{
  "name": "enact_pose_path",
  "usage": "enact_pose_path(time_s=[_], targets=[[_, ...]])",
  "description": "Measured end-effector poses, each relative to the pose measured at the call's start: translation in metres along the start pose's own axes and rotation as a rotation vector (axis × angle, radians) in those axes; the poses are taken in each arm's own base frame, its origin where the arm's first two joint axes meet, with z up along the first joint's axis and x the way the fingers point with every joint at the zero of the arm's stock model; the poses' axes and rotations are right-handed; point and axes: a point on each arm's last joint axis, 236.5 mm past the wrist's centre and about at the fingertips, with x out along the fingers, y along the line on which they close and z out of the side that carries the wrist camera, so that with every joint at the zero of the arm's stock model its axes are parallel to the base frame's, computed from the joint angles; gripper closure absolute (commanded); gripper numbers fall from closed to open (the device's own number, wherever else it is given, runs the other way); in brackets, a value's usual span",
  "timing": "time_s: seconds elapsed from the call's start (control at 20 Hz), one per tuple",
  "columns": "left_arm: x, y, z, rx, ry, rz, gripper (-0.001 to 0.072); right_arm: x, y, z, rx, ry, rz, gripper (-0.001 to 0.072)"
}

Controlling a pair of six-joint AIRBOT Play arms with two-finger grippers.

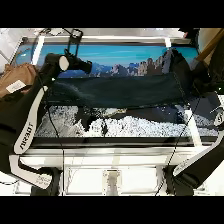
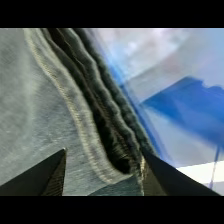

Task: Fold the clothes and pants, and hang the long-sleeved shirts on hangers.

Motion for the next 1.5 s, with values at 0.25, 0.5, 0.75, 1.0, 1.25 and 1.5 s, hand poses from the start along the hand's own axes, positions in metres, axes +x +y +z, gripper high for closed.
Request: enact_pose_path(time_s=[0.25,0.5,0.75,1.0,1.25,1.5], targets=[[0.005,-0.025,-0.008,0.038,0.04,-0.039,0.0007,0.017,-0.006,-0.003,-0.012,0.042,0.036,0.0182],[0.005,-0.033,-0.024,0.049,0.107,-0.062,0.0008,0.024,-0.006,-0.013,-0.033,0.092,0.062,0.0182],[0.004,-0.038,-0.029,0.051,0.127,-0.073,0.0007,0.029,-0.001,-0.021,-0.094,0.125,0.062,0.0184],[0.004,-0.039,-0.03,0.051,0.132,-0.076,0.0008,0.033,-0.002,-0.023,-0.144,0.13,0.044,0.0294],[0.008,-0.066,-0.031,0.004,0.135,-0.15,0.0682,0.042,0.046,-0.029,-0.215,0.141,0.166,0.0689],[0.026,-0.145,-0.046,-0.048,0.176,-0.317,0.0683,0.022,0.155,-0.03,-0.307,0.091,0.417,0.069]])
